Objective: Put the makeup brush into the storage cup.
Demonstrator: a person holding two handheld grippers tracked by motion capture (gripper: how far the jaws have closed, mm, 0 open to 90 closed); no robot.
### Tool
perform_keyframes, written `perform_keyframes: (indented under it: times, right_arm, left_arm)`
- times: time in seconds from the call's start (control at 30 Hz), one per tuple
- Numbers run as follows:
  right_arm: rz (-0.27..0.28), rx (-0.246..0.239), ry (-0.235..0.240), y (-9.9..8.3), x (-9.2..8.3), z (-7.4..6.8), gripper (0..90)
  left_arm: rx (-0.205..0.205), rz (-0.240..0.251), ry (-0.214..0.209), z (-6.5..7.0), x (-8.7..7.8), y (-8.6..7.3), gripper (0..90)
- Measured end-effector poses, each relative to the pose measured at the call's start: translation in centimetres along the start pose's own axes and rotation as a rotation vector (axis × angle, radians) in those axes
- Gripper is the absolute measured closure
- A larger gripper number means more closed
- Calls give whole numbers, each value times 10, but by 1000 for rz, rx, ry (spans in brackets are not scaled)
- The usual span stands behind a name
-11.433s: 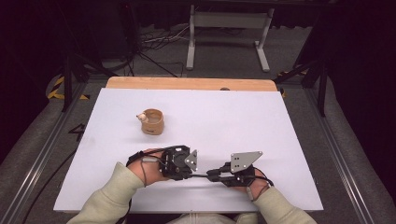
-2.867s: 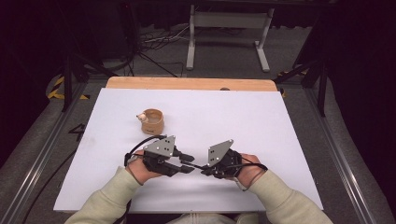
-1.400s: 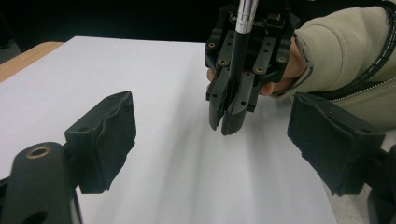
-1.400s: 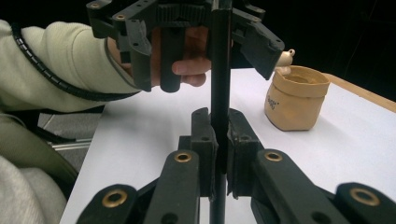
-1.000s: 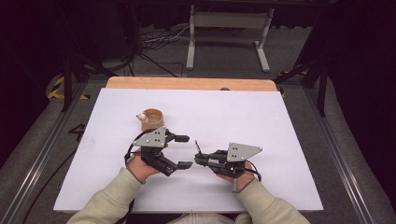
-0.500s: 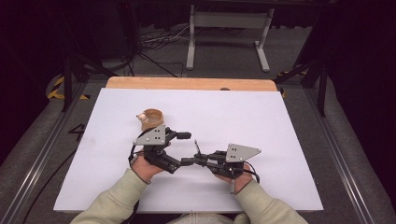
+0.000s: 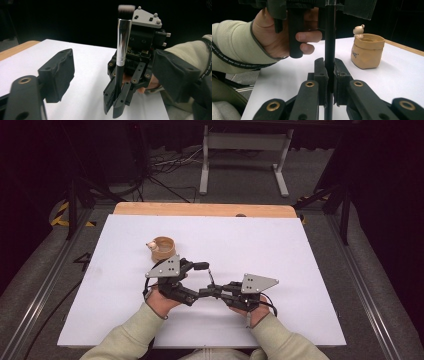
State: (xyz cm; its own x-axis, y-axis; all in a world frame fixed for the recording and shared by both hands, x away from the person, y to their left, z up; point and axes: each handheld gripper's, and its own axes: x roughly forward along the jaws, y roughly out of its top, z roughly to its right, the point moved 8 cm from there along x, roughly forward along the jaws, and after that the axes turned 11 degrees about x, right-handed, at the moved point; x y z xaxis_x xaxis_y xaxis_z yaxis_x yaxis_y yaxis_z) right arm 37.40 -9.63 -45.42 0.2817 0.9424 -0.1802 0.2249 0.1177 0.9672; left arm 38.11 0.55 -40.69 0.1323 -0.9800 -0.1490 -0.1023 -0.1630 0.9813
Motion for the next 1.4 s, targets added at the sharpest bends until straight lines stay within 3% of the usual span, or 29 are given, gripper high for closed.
perform_keyframes:
  times: [0.23,0.57,0.9,1.03,1.2,1.4]
  right_arm:
    - [3,4,5,0,0,0,839]
    - [0,0,3,0,0,0,838]
    - [1,0,1,0,0,0,838]
    - [2,3,1,0,0,0,838]
    - [1,2,-1,0,0,0,838]
    - [1,2,-1,0,0,0,837]
  left_arm:
    - [-7,3,2,2,3,0,295]
    - [-37,-31,26,4,6,-6,636]
    - [-24,-46,24,7,6,-7,799]
    - [-9,-53,39,8,6,-6,818]
    - [-33,-62,33,8,6,-5,827]
    - [-34,-65,31,8,6,-5,829]
